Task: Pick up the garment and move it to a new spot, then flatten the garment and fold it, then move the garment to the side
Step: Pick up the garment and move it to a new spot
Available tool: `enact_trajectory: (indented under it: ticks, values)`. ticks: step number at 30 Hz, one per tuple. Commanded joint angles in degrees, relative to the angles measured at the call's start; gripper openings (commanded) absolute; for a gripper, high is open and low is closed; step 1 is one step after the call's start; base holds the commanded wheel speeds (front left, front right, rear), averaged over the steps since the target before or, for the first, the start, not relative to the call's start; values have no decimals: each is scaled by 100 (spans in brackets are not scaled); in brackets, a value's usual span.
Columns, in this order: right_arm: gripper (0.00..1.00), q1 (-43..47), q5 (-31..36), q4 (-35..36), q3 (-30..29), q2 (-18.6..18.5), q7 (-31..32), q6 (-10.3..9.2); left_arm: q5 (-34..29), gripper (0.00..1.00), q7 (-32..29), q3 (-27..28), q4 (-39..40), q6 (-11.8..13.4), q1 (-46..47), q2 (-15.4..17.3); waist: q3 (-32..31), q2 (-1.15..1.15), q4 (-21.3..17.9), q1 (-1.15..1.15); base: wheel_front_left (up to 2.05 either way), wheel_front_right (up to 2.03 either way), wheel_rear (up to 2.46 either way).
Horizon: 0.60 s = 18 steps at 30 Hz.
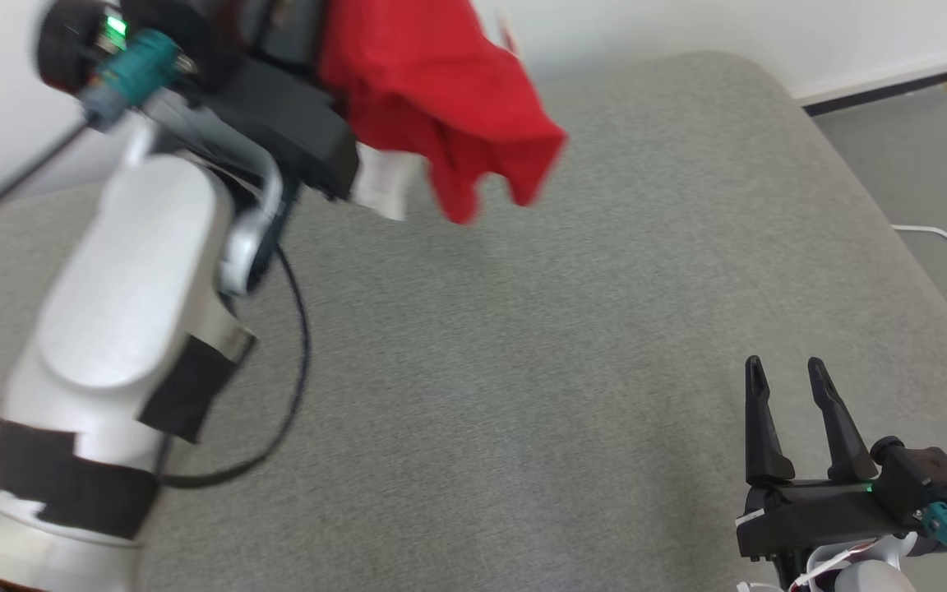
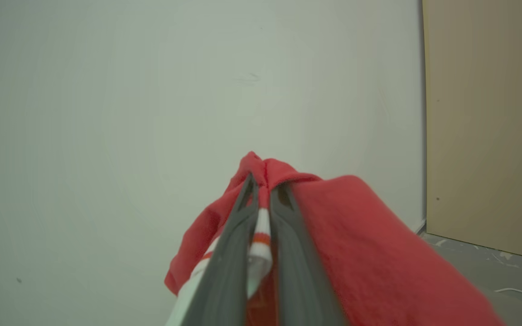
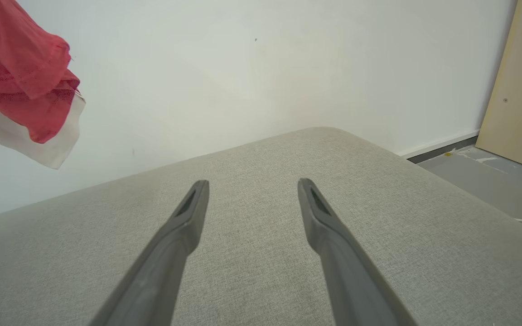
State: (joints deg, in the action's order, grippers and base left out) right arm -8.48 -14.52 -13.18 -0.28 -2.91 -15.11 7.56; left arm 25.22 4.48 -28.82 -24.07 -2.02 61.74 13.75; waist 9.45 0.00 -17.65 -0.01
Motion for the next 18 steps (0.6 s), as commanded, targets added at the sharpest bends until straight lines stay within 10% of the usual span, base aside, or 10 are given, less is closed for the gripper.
enact_trajectory:
  ticks: [1,18]
  values:
    - [100,12,-10,25,-3,3,-6,-14,57,0,65,-3,-54,31,-128,-35,24,0,-138,1,0,0,0]
    - [100,-83,57,14,-64,4,-6,-14,441,0,729,-402,-1389,156,-2246,-680,318,0,389,1,0,0,0]
